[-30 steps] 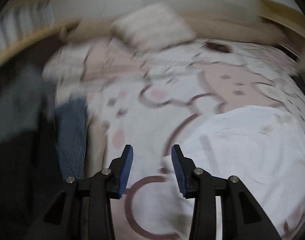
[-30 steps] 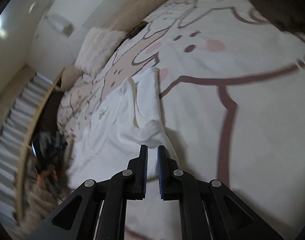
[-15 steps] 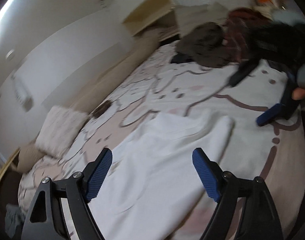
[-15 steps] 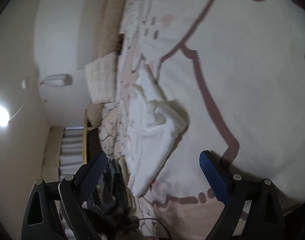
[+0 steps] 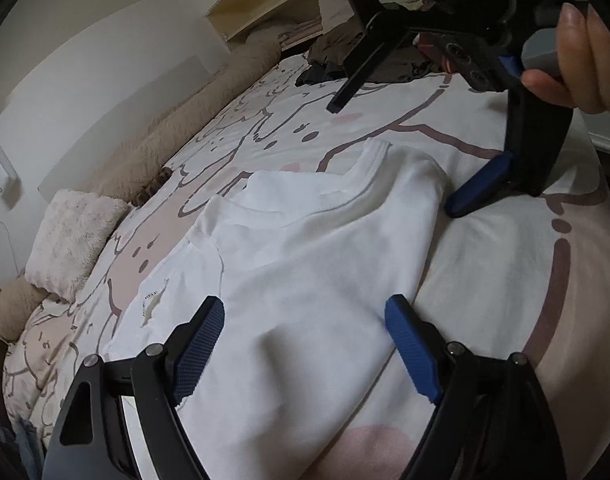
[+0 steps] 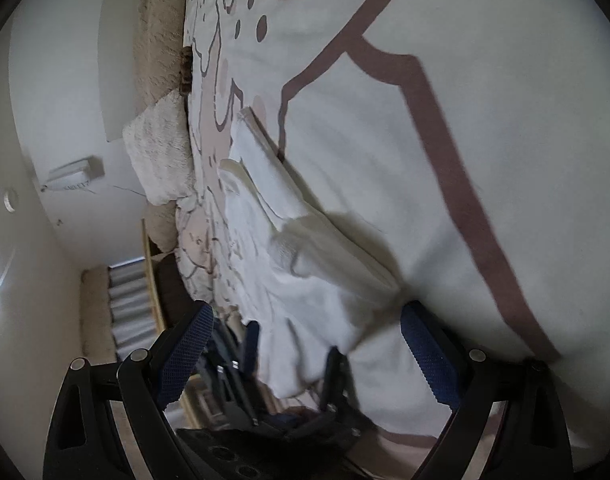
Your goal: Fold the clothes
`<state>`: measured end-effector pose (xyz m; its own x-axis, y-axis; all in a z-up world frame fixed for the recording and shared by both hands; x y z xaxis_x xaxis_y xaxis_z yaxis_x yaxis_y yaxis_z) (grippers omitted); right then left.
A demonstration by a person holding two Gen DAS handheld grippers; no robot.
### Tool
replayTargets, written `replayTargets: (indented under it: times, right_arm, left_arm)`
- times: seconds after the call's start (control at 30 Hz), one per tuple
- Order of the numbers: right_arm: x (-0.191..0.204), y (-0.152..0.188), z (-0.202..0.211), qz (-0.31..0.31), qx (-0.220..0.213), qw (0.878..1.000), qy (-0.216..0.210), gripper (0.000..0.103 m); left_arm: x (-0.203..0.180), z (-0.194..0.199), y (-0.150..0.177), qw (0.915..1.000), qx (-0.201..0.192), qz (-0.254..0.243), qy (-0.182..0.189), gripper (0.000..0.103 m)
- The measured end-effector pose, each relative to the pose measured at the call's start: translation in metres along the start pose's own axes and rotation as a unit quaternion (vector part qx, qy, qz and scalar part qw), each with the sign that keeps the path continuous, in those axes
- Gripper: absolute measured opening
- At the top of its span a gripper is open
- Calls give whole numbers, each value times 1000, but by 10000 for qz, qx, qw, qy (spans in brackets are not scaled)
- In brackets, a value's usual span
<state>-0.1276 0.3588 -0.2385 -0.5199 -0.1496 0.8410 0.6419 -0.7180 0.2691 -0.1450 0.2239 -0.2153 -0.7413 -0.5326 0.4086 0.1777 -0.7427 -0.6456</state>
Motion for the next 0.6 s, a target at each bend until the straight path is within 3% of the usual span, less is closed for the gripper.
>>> replayTargets:
  times: [0.07, 0.13, 0.2, 0.23, 0.47, 0.6]
  right_arm:
    - [2, -1, -1, 44, -46, 10000, -67, 81]
    - [-5, -4, -4, 2, -62, 9999, -115, 44]
    - [-13, -6, -5, -62, -84, 9998, -170, 18]
    - [-16, -7, -5, -74, -99, 9997, -205, 10]
    - [-8, -12, 8, 399, -412, 9983, -110, 9]
    - [4, -7, 8, 633, -368, 9973, -43, 9]
  left_arm:
    - [0, 1, 0, 10000, -20, 37, 26, 83]
    - [-1, 2, 2, 10000, -32, 62, 43, 83]
    - [-2, 4, 4, 9999, -43, 75, 51, 83]
    - [-3, 4, 4, 10000, -52, 70, 44, 83]
    - [-4, 3, 6, 10000, -88, 42, -13, 83]
    - [-13, 18, -7, 9985, -355, -321, -246, 83]
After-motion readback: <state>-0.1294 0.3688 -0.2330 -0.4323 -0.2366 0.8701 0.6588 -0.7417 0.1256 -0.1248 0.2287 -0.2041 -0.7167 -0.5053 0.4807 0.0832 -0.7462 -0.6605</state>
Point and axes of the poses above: each gripper's, at about its wrist camera, not at the fingertips, and z roughly against the way its jaws point, x to its left, y to its underside, the point moved 8 cm from there along -z, roughly the way its jaws point, and after that the axes turned 2 degrees about y, right-handed, at the moved point
